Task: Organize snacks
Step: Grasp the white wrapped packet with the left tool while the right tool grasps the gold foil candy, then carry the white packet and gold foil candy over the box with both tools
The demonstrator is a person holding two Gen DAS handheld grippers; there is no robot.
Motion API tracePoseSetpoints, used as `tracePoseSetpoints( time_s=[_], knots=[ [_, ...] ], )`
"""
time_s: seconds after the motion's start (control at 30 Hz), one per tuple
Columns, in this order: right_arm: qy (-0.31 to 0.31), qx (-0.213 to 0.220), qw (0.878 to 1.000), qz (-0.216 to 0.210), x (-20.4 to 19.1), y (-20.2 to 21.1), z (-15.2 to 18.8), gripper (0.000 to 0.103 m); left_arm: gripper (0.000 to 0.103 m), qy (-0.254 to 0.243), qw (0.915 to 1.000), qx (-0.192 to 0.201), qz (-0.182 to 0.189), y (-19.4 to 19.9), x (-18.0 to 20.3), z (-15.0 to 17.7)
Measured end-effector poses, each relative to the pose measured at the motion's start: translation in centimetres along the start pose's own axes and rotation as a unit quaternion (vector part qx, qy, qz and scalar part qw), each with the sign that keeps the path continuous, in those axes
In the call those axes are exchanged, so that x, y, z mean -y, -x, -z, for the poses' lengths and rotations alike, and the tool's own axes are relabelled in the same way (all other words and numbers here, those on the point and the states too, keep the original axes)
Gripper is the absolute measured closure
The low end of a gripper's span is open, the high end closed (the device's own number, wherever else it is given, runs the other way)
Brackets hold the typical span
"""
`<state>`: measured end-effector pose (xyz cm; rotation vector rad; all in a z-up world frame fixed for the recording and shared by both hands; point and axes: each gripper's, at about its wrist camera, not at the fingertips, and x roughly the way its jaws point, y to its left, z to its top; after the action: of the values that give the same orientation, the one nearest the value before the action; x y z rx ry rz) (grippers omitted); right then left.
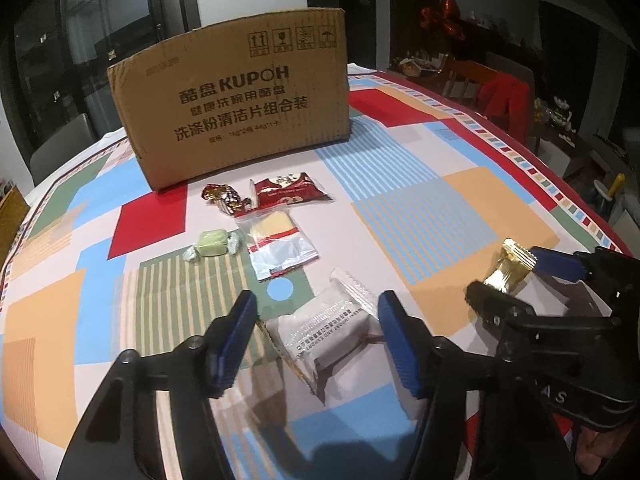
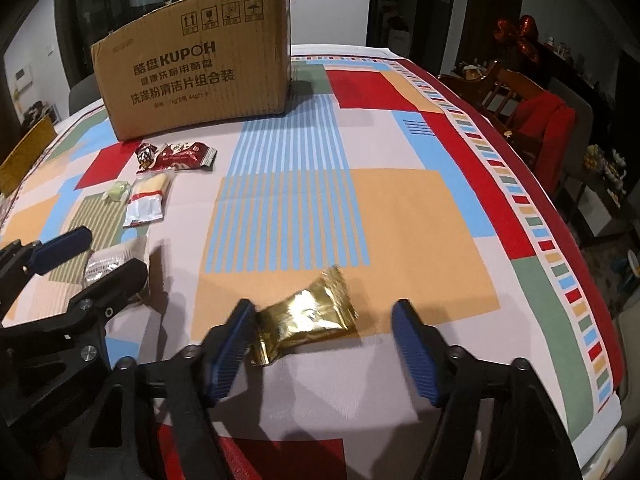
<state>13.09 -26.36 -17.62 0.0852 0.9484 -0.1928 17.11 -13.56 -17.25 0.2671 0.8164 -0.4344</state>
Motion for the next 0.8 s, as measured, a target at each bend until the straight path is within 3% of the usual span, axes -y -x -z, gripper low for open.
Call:
tracePoseSetpoints(
  time_s=[0.03,0.07,0.17,0.27,0.8],
  knots=[
    [0.000,0.001,1.000,-0.001,0.0,0.0,-0.1,0.047,0.047,-0.004,1.0000,0.001,0.000,0.0,0.2,0.0],
    [0.000,0.002,1.000,-0.003,0.0,0.0,-0.1,0.056,0.055,-0.006,1.0000,0.002,0.000,0.1,0.3,0.0],
    [-0.001,0.006,1.000,-0.013,-0.1,0.0,-0.2,0.075,0.058,-0.009,1.0000,-0.001,-0.001,0.0,0.4,-0.1],
    [0.001,0.009,1.000,-0.022,-0.2,0.1,-0.2,0.084,0.061,-0.008,1.0000,-0.001,-0.002,0.0,0.4,-0.1],
    [-0.001,0.029,0.999,-0.024,-0.2,1.0,-1.0,0.090,0.068,0.012,0.9999,0.012,-0.004,1.1,-0.6,-0.7]
  ],
)
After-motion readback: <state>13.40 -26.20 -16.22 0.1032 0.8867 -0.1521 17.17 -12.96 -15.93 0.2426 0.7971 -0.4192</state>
